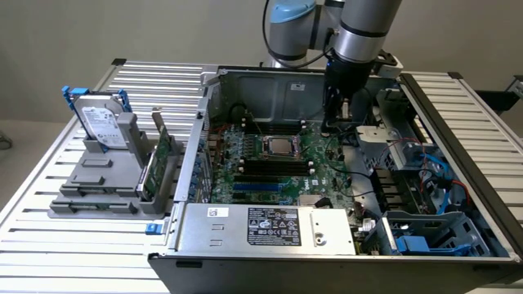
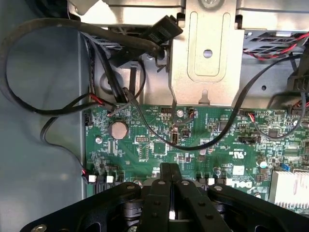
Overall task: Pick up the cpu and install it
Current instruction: 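Close the cpu cover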
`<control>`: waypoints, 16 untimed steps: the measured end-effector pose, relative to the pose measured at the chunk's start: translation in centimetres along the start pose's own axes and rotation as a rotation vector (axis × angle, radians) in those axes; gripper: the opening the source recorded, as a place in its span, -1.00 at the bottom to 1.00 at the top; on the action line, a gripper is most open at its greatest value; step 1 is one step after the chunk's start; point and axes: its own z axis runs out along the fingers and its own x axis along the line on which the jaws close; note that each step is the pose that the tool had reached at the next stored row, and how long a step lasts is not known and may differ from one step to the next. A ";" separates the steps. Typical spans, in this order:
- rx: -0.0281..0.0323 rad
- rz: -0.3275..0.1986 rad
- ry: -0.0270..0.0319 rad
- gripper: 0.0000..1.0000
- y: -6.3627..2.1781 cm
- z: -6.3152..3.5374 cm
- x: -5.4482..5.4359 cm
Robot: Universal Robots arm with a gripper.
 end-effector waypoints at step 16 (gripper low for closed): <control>0.2338 0.002 -0.0181 -0.79 -0.08 0.34 0.2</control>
